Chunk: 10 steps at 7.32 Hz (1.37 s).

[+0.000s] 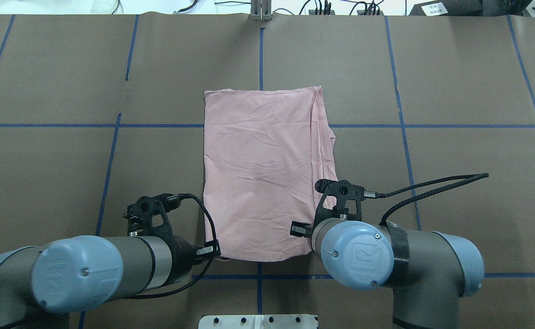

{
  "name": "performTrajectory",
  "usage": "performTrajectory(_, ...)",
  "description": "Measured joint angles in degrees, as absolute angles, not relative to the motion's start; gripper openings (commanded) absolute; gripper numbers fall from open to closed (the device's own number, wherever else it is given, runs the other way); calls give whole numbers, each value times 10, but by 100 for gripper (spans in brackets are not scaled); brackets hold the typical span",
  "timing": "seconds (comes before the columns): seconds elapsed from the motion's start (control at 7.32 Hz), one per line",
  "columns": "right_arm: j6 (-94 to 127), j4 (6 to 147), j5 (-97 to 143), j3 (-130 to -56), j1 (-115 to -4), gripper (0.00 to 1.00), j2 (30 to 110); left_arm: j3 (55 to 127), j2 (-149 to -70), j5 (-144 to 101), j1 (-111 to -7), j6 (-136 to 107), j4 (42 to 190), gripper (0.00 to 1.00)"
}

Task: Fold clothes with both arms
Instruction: 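Lift the near edge with both grippers and fold it away from the robot, then lay the folded edge onto the far half with both grippers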

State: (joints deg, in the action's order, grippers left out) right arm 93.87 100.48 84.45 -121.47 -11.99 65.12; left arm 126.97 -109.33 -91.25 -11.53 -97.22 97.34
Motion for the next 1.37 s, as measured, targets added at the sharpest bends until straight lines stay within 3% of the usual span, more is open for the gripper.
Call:
performTrajectory(0.27,951,1096,848,-1321,-89,0,649,1371,-1101,-943,-113,-971,870,0)
performTrajectory(0.55,955,1126,847,-1338,-77,0,644,1383,-1116,-951,-113,-962,842,0)
performTrajectory(1.09,932,1062,844,-1221,-134,0,618,1266,-1165,-950,-186,-880,860,0)
performTrajectory(1.37,906,1010,845,-1154,-175,0,610,1172,-1185,-950,-238,-839,927,0)
